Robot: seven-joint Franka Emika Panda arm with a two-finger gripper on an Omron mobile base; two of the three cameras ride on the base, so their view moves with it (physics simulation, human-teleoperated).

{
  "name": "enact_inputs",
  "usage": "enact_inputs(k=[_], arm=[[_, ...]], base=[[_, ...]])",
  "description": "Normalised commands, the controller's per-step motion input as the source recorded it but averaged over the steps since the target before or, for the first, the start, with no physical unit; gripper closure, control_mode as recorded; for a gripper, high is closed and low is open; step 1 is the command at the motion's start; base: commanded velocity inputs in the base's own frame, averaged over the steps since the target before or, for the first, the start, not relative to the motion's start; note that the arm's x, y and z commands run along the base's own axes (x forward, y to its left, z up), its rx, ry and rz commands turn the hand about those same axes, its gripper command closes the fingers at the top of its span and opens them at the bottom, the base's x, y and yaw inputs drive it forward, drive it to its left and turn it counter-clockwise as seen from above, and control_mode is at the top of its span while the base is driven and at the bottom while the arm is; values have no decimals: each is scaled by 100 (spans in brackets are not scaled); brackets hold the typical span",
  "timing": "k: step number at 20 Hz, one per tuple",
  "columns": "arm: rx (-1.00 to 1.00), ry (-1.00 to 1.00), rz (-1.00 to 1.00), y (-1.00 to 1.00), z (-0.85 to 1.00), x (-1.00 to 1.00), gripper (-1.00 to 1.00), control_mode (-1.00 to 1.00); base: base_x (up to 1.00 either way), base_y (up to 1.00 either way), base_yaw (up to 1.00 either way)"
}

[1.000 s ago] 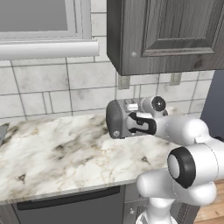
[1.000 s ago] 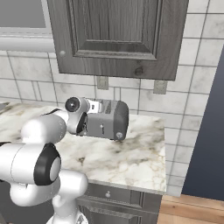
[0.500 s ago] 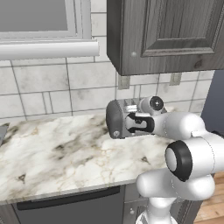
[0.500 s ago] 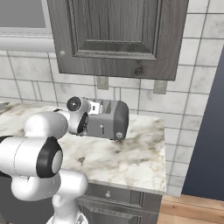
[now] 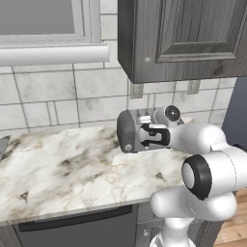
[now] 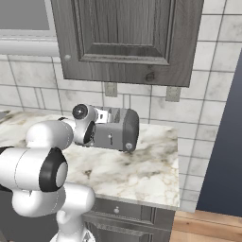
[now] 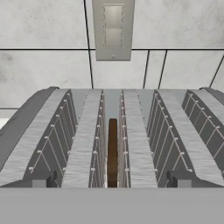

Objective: Start the toaster. Once the lever pops up, take the bread to the plate on the dining counter.

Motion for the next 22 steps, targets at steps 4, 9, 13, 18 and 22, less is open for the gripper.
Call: enact_inputs(k=[4,9,13,18,22], arm=[[0,0,0,0,0,0,-100,-100],[0,0,0,0,0,0,-100,-100],[0,0,0,0,0,0,-100,-100],[0,0,0,0,0,0,-100,-100],[0,0,0,0,0,0,-100,-100]], base=[[0,0,0],[0,0,0],[0,0,0],[0,0,0],[0,0,0]])
